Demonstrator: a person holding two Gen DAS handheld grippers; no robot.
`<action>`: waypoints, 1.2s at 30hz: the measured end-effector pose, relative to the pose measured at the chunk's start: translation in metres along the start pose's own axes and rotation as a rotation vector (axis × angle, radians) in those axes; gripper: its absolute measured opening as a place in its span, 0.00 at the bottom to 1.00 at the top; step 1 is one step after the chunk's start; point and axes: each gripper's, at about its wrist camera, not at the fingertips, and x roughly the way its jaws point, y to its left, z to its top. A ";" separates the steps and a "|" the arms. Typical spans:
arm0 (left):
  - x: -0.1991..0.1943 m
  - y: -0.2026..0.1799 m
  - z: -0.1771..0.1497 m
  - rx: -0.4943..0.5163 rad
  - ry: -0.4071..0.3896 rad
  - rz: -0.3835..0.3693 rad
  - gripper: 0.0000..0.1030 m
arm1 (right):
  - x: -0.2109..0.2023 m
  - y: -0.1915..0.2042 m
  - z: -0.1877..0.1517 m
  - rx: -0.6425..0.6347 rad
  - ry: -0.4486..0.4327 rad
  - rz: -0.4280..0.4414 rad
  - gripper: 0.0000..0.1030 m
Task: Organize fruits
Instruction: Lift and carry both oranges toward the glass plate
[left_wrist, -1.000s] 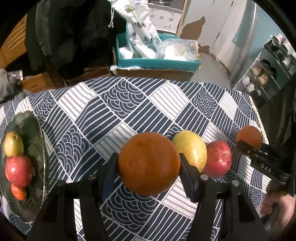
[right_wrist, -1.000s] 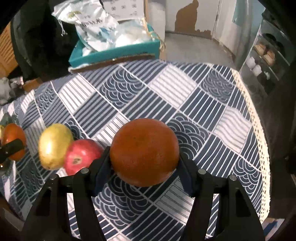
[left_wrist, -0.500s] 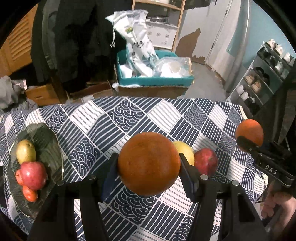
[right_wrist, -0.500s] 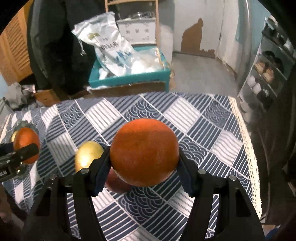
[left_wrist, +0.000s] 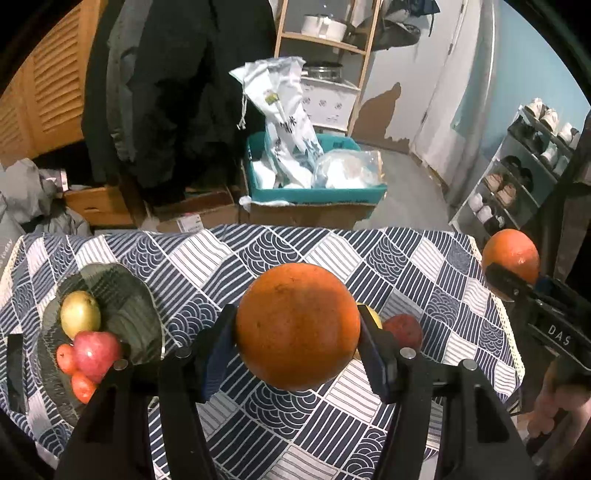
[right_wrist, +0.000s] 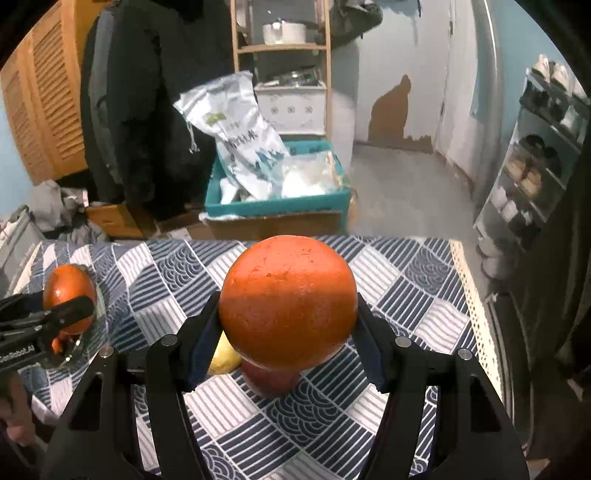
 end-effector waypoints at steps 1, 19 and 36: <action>-0.004 0.001 0.000 0.001 -0.007 0.001 0.62 | -0.003 0.002 0.001 -0.001 -0.007 0.004 0.64; -0.051 0.037 0.004 -0.029 -0.093 0.034 0.62 | -0.031 0.056 0.025 -0.063 -0.092 0.080 0.64; -0.052 0.100 -0.015 -0.129 -0.068 0.095 0.62 | -0.010 0.137 0.037 -0.142 -0.066 0.183 0.64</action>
